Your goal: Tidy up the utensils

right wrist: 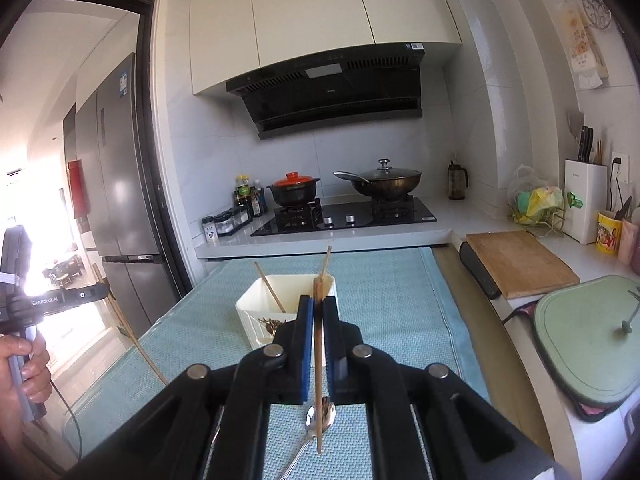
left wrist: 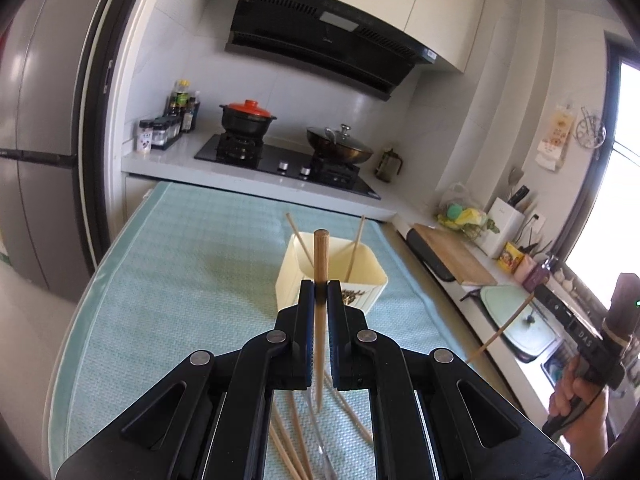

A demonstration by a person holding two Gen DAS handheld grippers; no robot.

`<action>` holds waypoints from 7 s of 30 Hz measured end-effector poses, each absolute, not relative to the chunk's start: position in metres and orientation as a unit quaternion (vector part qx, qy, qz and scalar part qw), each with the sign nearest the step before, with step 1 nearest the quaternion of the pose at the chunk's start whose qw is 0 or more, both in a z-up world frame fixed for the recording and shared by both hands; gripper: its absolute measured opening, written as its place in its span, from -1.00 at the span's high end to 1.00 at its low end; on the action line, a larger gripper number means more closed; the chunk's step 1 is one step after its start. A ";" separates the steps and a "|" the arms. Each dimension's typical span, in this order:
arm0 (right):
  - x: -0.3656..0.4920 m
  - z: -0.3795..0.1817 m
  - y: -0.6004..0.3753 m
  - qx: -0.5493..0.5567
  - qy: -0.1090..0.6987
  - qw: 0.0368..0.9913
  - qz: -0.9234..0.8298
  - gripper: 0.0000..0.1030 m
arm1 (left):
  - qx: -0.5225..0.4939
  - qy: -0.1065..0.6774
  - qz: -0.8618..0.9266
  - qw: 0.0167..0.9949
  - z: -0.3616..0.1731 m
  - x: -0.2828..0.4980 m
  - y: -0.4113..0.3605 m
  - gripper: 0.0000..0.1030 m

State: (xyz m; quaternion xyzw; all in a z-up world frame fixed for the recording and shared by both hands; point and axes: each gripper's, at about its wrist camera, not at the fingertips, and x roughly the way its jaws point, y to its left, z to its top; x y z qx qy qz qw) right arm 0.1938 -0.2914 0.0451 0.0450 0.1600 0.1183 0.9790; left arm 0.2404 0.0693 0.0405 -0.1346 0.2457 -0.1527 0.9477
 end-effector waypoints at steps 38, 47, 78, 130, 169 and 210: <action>0.464 0.055 -0.191 -0.008 0.261 0.945 0.198 0.90 | -0.093 0.314 -0.150 0.933 0.028 0.466 -0.013 0.92; 0.526 0.007 -0.175 0.001 0.349 0.917 0.191 0.86 | -0.091 0.374 -0.128 0.914 -0.011 0.500 -0.017 0.88; 0.166 -0.070 -0.289 -0.022 0.280 0.960 0.002 -0.43 | -0.001 0.393 0.063 0.917 -0.119 0.186 0.066 -0.99; 0.137 -0.138 -0.274 -0.013 0.355 0.935 0.026 -0.49 | -0.043 0.498 0.065 0.863 -0.187 0.270 0.036 -0.99; 0.347 -0.177 -0.204 -0.013 0.434 0.901 0.011 0.17 | -0.011 0.509 -0.015 0.861 -0.181 0.334 0.039 0.89; 0.219 0.006 -0.244 0.019 0.195 0.972 0.131 0.19 | -0.210 0.260 -0.125 0.934 -0.029 0.246 0.084 0.92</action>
